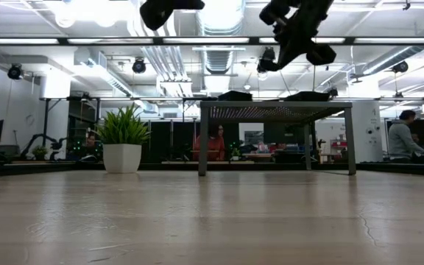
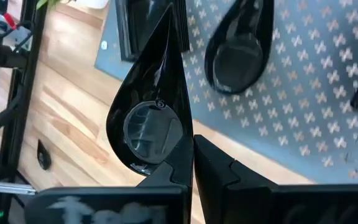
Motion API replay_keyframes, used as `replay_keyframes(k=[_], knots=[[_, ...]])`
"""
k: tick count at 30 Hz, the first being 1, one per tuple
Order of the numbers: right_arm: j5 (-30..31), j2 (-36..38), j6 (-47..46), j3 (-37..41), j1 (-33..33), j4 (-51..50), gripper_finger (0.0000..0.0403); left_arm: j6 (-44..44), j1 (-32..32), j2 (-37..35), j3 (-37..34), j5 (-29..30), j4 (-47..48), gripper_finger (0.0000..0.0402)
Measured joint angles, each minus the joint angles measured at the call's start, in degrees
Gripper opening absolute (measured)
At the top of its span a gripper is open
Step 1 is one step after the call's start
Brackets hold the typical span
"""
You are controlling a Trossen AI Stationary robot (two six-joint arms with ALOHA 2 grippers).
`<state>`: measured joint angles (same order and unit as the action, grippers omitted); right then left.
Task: Pick & Place Mini shaped plates
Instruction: Stack the black drop-shaped plate on top of the black drop-shaped plate on the shelf
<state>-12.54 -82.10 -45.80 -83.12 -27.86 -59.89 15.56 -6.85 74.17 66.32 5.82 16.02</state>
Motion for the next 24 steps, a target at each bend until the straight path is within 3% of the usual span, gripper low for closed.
replay_keyframes(k=[9, 15, 24], knots=[[-2.31, -9.78, 4.48, -11.73, -6.56, -10.73, 0.0008, 1.1, 1.88, -0.39, 0.0, 0.0, 0.52, 0.0129], [-2.2, -17.86, 11.59, -20.54, -7.06, -16.81, 0.0008, 1.1, 1.98, -0.39, 0.0, 0.0, 0.54, 0.0129], [5.43, -27.64, 17.3, -33.42, -7.12, -29.1, 0.0008, 1.12, 1.98, -0.43, 0.0, -0.02, 0.98, 0.0129]])
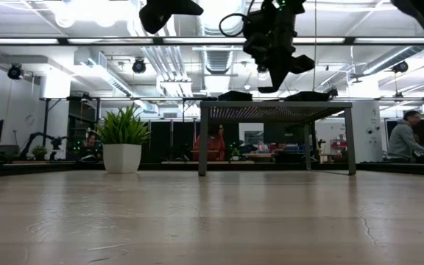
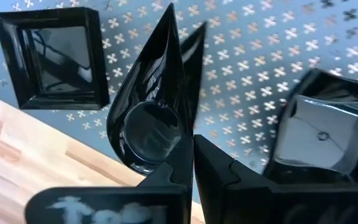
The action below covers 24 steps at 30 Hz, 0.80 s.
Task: Pick & Place Mini shaped plates
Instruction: Stack the black drop-shaped plate on top of the black drop-shaped plate on the shelf
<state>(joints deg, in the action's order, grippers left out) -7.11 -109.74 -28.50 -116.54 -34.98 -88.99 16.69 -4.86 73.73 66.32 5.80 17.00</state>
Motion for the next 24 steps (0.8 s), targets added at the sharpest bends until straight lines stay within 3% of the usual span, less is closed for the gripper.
replay_keyframes(k=[24], knots=[[-0.37, -2.72, -4.37, -0.98, 0.11, -0.74, 0.0008, -1.62, 2.77, -3.7, 0.0, -0.02, 1.24, 0.0129]])
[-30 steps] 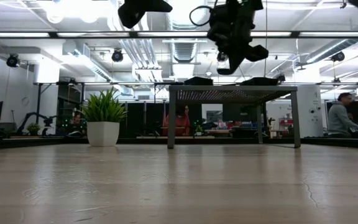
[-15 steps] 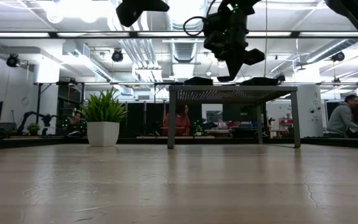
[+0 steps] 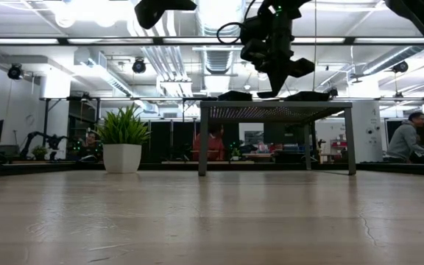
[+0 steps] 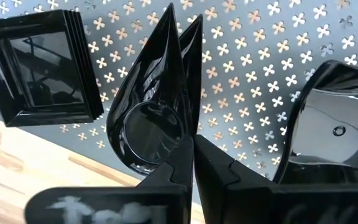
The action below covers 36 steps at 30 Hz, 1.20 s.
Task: Pick & Place Mini shaped plates
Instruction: Stack the black drop-shaped plate on top of the black drop-shaped plate on the shelf
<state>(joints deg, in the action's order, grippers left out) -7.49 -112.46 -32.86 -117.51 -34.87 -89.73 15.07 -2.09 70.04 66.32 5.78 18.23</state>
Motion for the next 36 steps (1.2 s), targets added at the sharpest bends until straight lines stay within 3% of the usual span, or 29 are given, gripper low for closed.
replay_keyframes(k=[10, 23, 36], knots=[[0.01, 0.09, -0.15, 0.63, 0.0, -0.04, 0.0014, 0.04, 0.01, -0.88, 0.0, 0.0, 0.9, 0.0129], [-0.24, 0.86, 0.02, 0.66, 0.24, -0.04, 0.0102, 1.12, -0.01, -0.98, 0.0, 0.0, 2.3, 0.0129], [0.11, 7.36, -2.9, 0.66, 5.34, 0.53, 0.0112, -0.38, -0.16, -0.98, 0.0, -4.8, 25.73, 0.0129]])
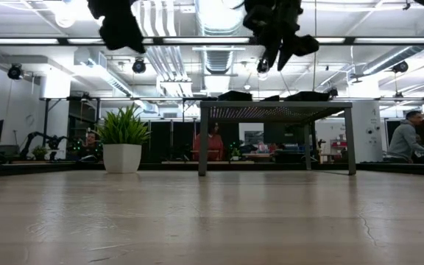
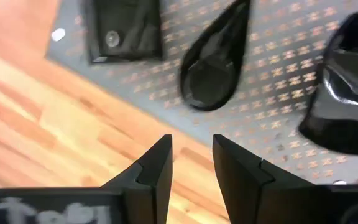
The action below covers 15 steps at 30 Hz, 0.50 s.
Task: Pick & Place Mini shaped plates
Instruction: Stack the black drop-shaped plate on top of the black drop-shaped plate on the shelf
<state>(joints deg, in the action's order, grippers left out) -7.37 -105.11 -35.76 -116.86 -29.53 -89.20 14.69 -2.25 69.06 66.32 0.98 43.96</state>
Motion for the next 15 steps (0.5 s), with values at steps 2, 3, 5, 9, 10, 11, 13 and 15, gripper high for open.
replay_keyframes(k=[2, 3, 5, 9, 10, 11, 13, 15], knots=[[0.22, 0.7, -0.16, 0.0, 1.76, 0.38, 0.0108, 3.95, -0.25, 0.0, 0.0, -0.18, 2.62, 0.0129], [0.69, 1.03, -0.16, 0.0, 2.79, 0.8, 0.0106, 6.12, -0.49, 0.0, 0.0, -0.41, 3.83, 0.0129], [1.63, 1.78, -0.25, 0.0, 4.78, 1.31, 0.0103, 10.37, -1.28, 0.0, -0.05, -0.87, 5.79, 0.0129], [3.55, 2.28, -0.29, -0.02, 9.35, 1.62, 0.01, 19.08, -4.52, -0.44, -1.44, -1.52, 6.48, 0.0129], [4.31, 2.28, -0.29, -0.02, 10.55, 1.81, 0.01, 21.15, -5.47, -0.62, -2.04, -1.51, 5.91, 0.0129], [4.82, 2.3, -0.27, -0.02, 11.75, 2.11, 0.01, 23.45, -6.48, -0.8, -2.69, -1.47, 5.35, 0.0129], [5.3, 2.39, -0.27, -0.02, 13.99, 3.01, 0.0102, 28.14, -8.51, -0.98, -4.36, -1.05, 4.37, 0.0129], [5.67, 2.41, -0.27, -0.02, 16.38, 4.02, 0.0105, 33.42, -10.6, -1.05, -5.71, 0.42, 2.99, 0.0129]])
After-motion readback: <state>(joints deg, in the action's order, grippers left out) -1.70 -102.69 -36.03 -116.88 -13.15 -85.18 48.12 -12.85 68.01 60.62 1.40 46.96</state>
